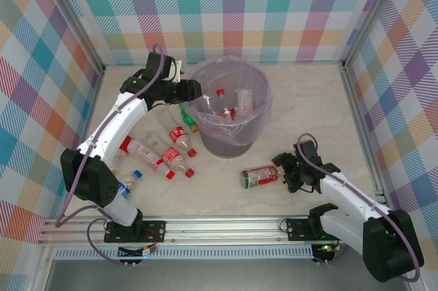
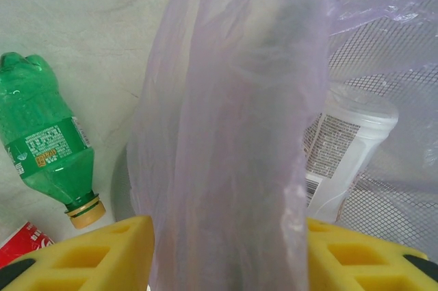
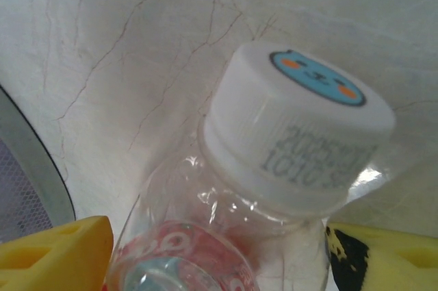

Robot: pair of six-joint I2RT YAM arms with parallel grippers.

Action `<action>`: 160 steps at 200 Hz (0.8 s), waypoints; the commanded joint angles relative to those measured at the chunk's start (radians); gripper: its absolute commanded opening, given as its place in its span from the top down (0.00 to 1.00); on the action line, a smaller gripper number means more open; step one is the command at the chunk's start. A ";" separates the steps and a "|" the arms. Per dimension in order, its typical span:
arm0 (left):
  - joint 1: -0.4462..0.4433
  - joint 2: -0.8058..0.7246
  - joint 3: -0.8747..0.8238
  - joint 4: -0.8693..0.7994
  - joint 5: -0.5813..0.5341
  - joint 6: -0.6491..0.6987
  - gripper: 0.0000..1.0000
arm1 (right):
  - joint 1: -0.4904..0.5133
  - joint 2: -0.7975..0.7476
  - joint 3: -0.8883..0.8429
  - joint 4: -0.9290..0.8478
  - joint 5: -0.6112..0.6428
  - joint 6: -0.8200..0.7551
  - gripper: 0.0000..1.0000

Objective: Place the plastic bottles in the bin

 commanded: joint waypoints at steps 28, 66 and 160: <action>0.008 -0.002 0.017 0.015 0.013 -0.011 0.48 | -0.043 0.062 0.011 0.140 0.105 -0.145 0.24; 0.008 0.002 0.026 0.014 0.009 -0.014 0.48 | -0.062 0.055 -0.020 0.163 0.101 -0.138 0.27; 0.008 -0.002 0.023 0.015 0.017 -0.016 0.48 | -0.230 -0.105 0.053 0.021 0.020 -0.267 0.40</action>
